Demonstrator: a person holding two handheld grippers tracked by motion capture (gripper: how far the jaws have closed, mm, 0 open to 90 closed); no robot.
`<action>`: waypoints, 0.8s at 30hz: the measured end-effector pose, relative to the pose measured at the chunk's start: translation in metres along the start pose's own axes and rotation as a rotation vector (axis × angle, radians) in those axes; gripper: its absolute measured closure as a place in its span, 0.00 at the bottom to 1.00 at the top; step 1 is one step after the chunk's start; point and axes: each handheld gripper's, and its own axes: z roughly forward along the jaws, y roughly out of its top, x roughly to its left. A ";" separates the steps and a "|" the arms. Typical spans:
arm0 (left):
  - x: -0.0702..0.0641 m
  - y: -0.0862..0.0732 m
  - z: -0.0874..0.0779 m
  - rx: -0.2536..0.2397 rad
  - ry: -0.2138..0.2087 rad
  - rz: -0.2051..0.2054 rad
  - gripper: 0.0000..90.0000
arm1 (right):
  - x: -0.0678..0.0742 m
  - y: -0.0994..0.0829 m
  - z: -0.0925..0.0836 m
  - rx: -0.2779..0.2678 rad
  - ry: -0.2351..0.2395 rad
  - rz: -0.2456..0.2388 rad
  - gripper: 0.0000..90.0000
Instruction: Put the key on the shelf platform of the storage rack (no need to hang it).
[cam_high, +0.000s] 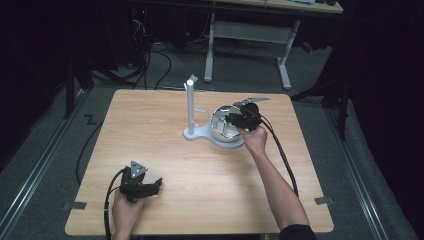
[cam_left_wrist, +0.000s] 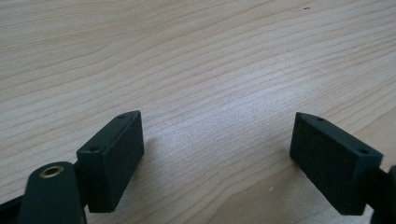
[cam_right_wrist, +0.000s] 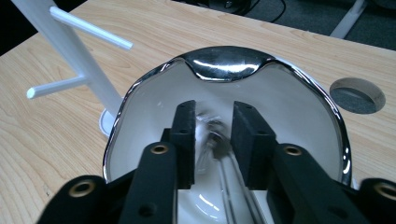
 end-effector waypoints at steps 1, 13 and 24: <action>0.000 0.000 0.000 0.001 -0.001 0.001 0.20 | 0.001 0.000 -0.001 0.004 -0.003 0.000 0.78; 0.000 0.000 0.000 0.003 0.000 -0.005 0.20 | -0.004 -0.010 -0.032 -0.035 -0.037 -0.034 0.75; 0.000 0.000 0.000 0.003 -0.001 -0.002 0.20 | -0.009 -0.020 -0.058 -0.054 -0.062 -0.031 0.71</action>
